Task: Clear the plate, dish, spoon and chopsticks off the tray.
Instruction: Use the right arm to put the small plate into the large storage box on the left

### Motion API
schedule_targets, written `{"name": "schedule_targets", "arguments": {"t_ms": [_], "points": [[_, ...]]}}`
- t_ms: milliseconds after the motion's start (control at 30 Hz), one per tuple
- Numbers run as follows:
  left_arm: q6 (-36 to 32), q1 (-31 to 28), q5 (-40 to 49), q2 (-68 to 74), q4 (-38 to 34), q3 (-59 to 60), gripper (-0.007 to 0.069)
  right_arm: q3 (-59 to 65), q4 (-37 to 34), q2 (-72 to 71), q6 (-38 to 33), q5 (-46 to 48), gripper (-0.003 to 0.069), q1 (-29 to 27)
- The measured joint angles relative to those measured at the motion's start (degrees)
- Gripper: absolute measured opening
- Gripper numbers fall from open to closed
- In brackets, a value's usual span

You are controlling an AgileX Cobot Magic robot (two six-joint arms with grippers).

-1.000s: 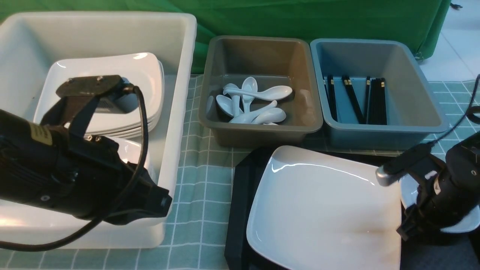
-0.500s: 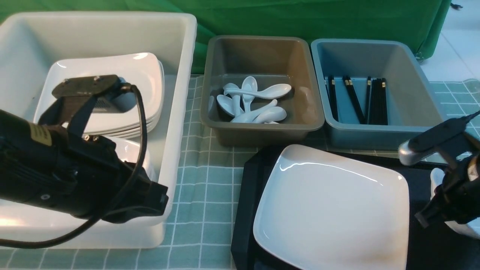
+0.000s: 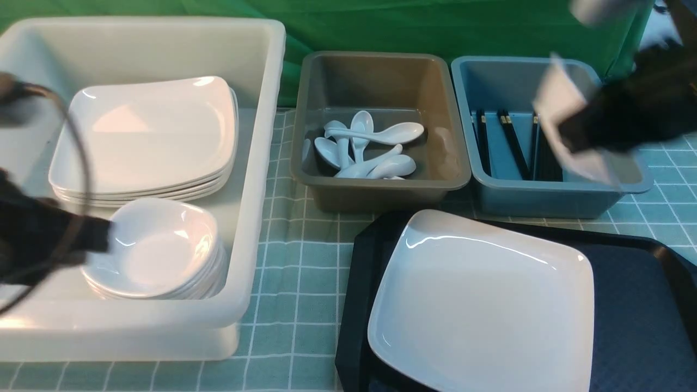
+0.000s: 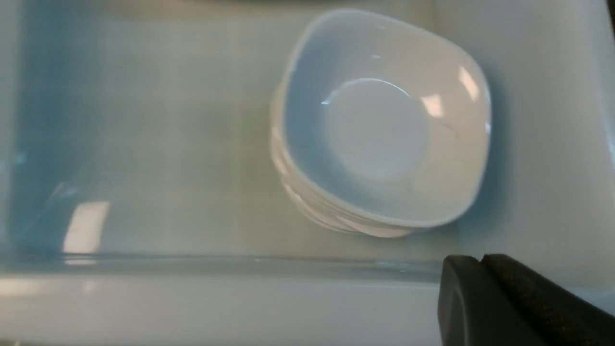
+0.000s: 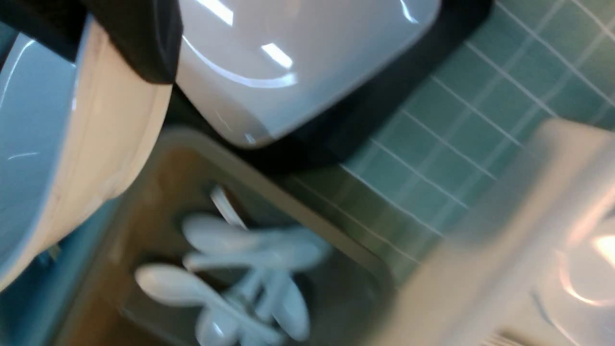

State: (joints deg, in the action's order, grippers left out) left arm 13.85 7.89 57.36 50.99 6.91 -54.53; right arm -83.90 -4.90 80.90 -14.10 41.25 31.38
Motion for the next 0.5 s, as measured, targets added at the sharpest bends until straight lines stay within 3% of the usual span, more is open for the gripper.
{"name": "schedule_targets", "arguments": {"t_ms": [100,233,500], "points": [[-0.88,-8.21,1.76,-3.58,-0.21,-0.11,0.001,-11.41,-0.47,9.54,-2.08,-0.34,0.0061,8.22],[-1.7,-14.26,3.17,-6.7,-1.95,-0.11,0.001,-22.76,-0.85,19.73,-3.46,-0.4,0.0061,14.82],[-2.84,-17.14,3.0,-9.46,-3.78,-0.11,0.001,-41.22,-1.24,39.07,-5.48,0.07,0.0061,23.96]]}}
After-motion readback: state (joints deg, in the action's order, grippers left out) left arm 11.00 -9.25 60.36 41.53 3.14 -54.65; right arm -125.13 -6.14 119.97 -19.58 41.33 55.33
